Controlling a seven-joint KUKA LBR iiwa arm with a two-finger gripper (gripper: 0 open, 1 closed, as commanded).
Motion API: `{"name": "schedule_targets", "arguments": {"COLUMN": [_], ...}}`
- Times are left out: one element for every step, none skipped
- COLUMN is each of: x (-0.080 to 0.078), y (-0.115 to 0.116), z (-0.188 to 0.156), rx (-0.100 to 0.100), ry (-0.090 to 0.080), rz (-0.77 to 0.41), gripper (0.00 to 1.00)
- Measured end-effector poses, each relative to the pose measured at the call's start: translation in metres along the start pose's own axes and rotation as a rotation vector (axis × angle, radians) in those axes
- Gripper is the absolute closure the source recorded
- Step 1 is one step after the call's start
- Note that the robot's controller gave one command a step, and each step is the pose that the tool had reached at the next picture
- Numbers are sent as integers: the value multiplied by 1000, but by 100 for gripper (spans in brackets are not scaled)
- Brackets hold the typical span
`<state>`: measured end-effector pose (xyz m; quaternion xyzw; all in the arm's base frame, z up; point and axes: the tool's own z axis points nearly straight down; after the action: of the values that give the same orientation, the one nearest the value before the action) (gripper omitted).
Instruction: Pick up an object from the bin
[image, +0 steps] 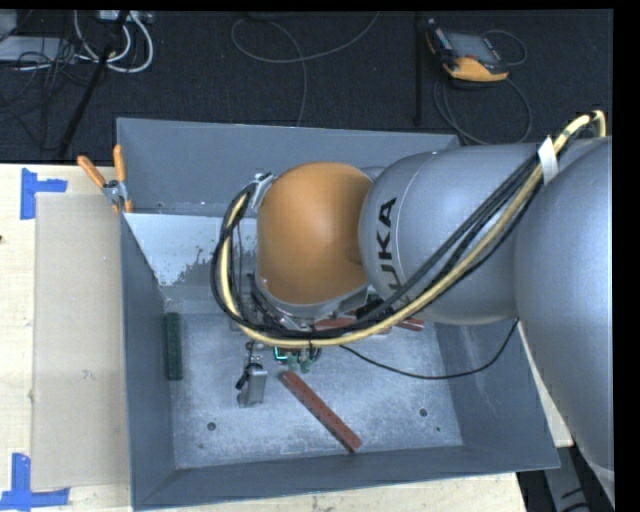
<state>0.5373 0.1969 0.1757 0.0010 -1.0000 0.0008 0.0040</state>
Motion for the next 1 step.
{"name": "schedule_targets", "arguments": {"x": [13], "y": [-75], "z": [12], "rx": [2], "ry": [-3], "rz": [-87], "gripper": [0]}}
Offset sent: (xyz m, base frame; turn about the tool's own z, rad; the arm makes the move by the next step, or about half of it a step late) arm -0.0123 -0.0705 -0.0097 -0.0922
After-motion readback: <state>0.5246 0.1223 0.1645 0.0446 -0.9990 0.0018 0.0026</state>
